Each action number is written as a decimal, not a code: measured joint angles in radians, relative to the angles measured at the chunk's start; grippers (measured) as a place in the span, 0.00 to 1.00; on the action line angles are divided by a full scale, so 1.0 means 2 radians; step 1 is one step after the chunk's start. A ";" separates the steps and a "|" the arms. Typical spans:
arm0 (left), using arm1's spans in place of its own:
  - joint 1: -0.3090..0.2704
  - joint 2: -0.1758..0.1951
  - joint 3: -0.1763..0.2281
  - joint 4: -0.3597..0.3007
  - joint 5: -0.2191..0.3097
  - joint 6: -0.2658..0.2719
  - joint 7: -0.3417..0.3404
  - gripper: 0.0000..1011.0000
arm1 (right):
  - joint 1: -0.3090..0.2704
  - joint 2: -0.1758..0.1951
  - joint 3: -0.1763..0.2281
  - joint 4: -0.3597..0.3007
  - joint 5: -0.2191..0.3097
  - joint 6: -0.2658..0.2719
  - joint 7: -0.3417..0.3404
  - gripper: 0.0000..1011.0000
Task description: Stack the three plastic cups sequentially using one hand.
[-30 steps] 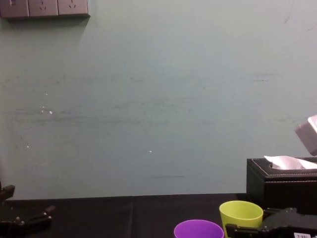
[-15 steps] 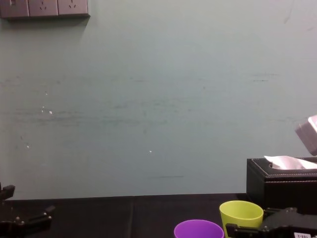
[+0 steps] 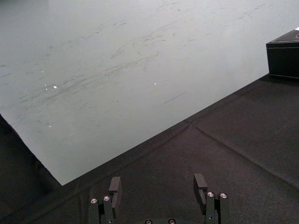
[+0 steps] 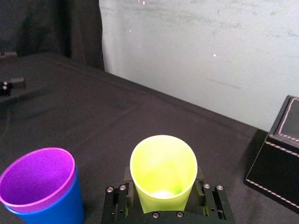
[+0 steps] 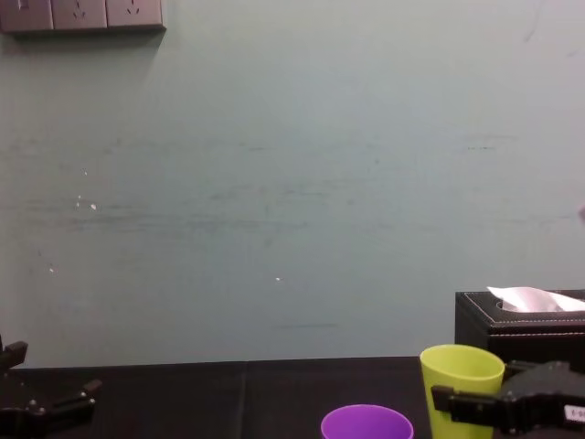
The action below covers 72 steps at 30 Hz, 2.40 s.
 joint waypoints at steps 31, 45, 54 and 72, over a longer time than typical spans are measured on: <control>0.000 0.000 0.000 0.000 0.000 0.000 0.000 1.00 | -0.054 0.061 0.012 -0.185 0.027 0.071 -0.018 0.73; 0.000 0.000 0.000 0.000 0.000 0.000 0.000 1.00 | -0.056 0.066 -0.009 -0.221 0.027 0.073 -0.014 0.73; 0.000 0.000 0.000 0.000 0.000 0.000 0.000 1.00 | -0.058 0.063 -0.023 -0.227 0.024 0.074 -0.015 0.73; 0.000 0.000 0.000 0.000 0.000 0.000 0.000 1.00 | -0.052 0.053 -0.041 -0.218 0.013 0.074 -0.016 0.73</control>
